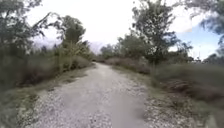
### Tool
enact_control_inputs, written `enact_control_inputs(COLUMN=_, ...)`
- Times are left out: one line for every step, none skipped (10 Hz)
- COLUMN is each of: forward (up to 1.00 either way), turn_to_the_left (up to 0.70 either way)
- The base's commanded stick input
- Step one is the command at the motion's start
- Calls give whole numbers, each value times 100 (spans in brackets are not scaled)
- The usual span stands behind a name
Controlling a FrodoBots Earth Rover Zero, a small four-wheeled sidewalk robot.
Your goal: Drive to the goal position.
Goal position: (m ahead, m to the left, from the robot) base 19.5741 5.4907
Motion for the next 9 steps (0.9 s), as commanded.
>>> enact_control_inputs(forward=50, turn_to_the_left=0)
enact_control_inputs(forward=50, turn_to_the_left=0)
enact_control_inputs(forward=50, turn_to_the_left=0)
enact_control_inputs(forward=50, turn_to_the_left=0)
enact_control_inputs(forward=50, turn_to_the_left=0)
enact_control_inputs(forward=50, turn_to_the_left=0)
enact_control_inputs(forward=50, turn_to_the_left=0)
enact_control_inputs(forward=50, turn_to_the_left=0)
enact_control_inputs(forward=50, turn_to_the_left=0)
